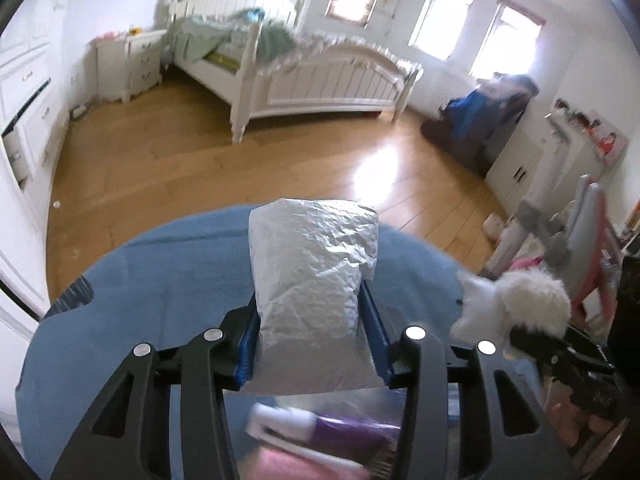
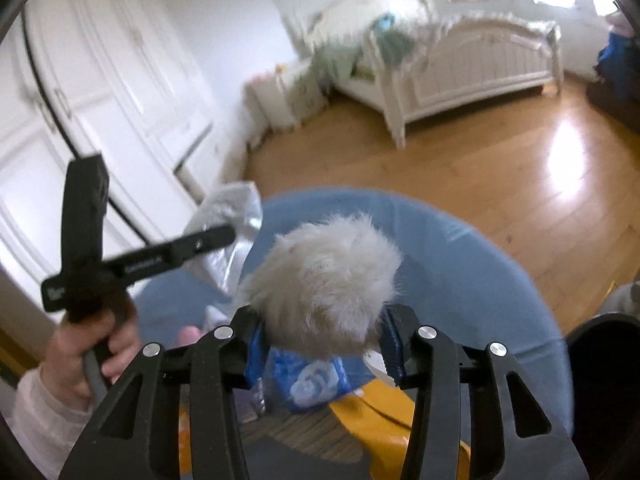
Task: Collect trash
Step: 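Carry the white bag and fluffy item over the black bin and release them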
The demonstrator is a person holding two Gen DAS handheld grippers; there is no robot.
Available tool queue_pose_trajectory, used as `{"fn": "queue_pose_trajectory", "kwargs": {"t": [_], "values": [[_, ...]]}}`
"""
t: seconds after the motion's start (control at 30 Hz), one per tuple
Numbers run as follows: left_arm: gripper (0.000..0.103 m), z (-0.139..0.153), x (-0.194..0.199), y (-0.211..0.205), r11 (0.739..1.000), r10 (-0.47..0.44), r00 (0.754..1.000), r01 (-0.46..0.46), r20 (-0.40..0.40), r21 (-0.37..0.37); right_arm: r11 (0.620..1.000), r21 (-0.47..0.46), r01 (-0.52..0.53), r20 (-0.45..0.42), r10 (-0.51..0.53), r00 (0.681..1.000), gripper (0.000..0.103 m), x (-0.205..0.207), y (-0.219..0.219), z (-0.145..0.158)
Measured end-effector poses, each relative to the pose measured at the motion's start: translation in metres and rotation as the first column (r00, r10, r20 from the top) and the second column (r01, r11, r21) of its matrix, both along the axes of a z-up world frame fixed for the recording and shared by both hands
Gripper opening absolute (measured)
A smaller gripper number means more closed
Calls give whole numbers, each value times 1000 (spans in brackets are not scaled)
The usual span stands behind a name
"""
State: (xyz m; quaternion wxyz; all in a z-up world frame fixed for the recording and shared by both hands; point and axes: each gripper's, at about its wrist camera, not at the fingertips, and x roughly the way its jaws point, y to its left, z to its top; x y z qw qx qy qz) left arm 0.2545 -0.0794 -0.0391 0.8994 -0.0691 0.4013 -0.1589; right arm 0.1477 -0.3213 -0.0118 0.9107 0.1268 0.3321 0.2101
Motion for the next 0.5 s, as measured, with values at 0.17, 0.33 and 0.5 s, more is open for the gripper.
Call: {"fn": "queue_pose_trajectory", "kwargs": {"t": [0.17,0.33,0.5], "values": [[45,40,-40,-35,996,-60,994,66,95,-59,984,-40,172,179,-162,970,46,-62,-36,31],[45,57,-66,-96,981,-169,976,180,136,-73,945,-93,312,254,-281,926,46,-113,-78,34],[45,50,-79,-156,952,-277,953,290,124,-96,900,-151,410,274,-360,892,46,-144,-121,24]]}}
